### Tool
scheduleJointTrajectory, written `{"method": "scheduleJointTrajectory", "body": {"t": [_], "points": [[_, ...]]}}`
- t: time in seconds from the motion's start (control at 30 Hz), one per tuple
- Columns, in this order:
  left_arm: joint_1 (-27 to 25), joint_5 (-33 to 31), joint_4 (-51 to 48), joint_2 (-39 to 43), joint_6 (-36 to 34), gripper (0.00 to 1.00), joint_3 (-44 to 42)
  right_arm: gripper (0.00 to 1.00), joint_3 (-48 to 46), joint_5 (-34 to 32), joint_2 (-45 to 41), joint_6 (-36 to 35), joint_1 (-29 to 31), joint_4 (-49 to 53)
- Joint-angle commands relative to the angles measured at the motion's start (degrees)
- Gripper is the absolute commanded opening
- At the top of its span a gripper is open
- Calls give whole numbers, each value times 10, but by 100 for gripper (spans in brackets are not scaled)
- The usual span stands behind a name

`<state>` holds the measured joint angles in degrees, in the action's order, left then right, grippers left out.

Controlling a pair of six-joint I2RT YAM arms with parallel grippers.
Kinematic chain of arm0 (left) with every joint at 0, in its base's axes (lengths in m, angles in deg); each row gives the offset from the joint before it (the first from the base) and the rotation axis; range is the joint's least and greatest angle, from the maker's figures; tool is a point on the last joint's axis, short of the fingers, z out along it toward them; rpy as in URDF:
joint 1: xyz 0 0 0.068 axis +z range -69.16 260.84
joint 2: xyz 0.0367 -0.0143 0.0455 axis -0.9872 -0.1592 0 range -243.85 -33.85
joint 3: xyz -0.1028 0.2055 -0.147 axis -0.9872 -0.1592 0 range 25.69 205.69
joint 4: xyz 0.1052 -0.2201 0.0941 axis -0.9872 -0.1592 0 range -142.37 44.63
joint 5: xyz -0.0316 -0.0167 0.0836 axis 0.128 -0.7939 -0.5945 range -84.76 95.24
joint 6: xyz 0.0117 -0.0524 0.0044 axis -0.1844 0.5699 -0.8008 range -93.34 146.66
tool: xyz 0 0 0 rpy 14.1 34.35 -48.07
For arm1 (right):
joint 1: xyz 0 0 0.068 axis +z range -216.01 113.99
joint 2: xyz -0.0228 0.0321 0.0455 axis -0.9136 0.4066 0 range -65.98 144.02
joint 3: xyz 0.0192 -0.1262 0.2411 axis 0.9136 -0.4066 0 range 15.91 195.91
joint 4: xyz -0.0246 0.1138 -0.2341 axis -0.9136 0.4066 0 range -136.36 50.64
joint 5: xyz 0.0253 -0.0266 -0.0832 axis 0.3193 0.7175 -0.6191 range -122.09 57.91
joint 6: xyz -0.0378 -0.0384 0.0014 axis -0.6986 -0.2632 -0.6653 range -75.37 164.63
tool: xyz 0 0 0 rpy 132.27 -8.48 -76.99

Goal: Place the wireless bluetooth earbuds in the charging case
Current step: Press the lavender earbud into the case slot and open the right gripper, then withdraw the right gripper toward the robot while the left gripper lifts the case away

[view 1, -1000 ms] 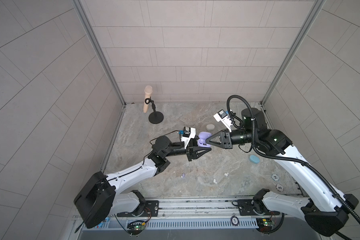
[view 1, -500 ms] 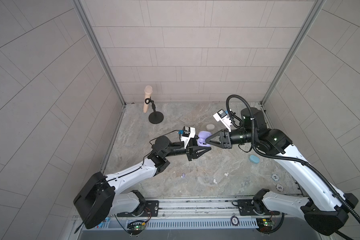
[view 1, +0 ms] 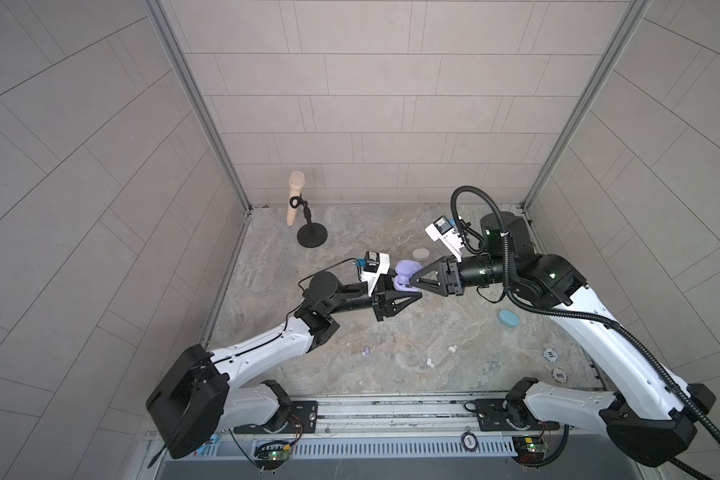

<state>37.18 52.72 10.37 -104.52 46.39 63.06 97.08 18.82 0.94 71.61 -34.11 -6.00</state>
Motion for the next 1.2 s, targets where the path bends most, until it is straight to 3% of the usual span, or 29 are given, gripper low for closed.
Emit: {"method": "scheduleJointTrajectory", "body": {"t": [0.0, 0.7, 0.97, 1.17], "points": [[-13, 24, 41, 13, 2, 2, 2, 42, 13, -37, 6, -19, 0, 17], [-18, 23, 40, 19, 3, 1, -9, 64, 73, -99, 23, -53, 24, 64], [-16, 10, 38, 19, -5, 1, -19, 69, 94, -95, 18, -53, 33, 72], [26, -8, 36, 33, 0, 0, -41, 69, 91, -115, 5, -71, 73, 123]]}}
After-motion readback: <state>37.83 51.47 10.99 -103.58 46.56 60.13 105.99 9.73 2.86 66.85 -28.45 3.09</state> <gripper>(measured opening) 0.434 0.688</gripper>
